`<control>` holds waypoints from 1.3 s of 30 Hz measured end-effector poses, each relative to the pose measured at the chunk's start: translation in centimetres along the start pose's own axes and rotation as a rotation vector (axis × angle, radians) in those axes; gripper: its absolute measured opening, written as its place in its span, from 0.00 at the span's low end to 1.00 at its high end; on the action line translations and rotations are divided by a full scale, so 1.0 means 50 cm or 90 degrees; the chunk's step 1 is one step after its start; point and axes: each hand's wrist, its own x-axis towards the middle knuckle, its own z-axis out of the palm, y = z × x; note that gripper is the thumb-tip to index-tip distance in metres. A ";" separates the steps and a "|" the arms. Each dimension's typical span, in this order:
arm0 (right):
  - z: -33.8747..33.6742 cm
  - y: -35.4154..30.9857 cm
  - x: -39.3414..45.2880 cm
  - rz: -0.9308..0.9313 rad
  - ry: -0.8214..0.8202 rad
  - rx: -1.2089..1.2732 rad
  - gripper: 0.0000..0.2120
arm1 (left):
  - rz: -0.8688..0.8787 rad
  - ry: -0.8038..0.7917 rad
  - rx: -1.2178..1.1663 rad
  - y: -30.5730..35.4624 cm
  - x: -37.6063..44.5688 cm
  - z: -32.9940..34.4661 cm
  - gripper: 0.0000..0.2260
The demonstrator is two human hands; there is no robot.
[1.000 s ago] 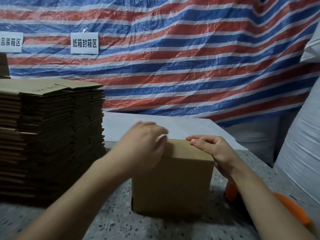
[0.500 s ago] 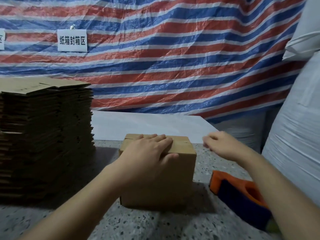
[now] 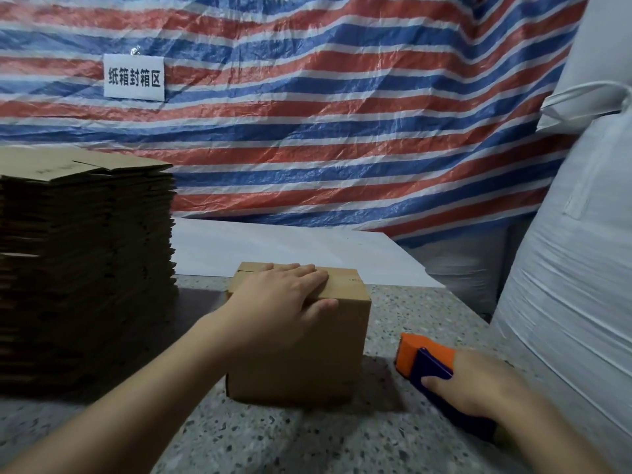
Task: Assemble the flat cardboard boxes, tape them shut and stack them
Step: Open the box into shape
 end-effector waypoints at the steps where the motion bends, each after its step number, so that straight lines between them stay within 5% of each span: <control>1: 0.006 -0.001 -0.001 -0.006 0.012 -0.005 0.23 | 0.003 0.004 -0.002 -0.002 0.000 0.001 0.34; 4: 0.008 -0.003 0.001 -0.003 0.072 0.065 0.21 | 0.008 0.006 -0.003 -0.003 -0.001 0.001 0.37; 10: -0.159 -0.002 -0.002 -0.011 0.170 0.506 0.23 | 0.000 -0.005 -0.060 -0.003 0.001 -0.006 0.31; 15: -0.315 -0.054 -0.011 -0.160 0.021 0.842 0.22 | -0.055 -0.014 -0.131 0.001 -0.004 -0.011 0.32; 19: -0.374 -0.125 -0.005 -0.249 -0.097 0.833 0.31 | -0.093 -0.023 -0.197 0.008 0.000 -0.024 0.33; 25: -0.395 -0.205 0.006 -0.297 -0.129 0.710 0.33 | -0.177 -0.006 -0.398 0.005 0.006 -0.039 0.19; 28: -0.402 -0.214 0.010 -0.300 -0.146 0.677 0.37 | -0.282 0.096 -0.641 -0.012 0.026 -0.063 0.19; 32: -0.410 -0.224 0.012 -0.321 -0.162 0.626 0.35 | -0.449 0.153 -0.988 -0.052 0.039 -0.109 0.32; 39: -0.415 -0.230 0.020 -0.347 -0.174 0.590 0.30 | -0.438 0.069 -1.032 -0.077 0.041 -0.136 0.23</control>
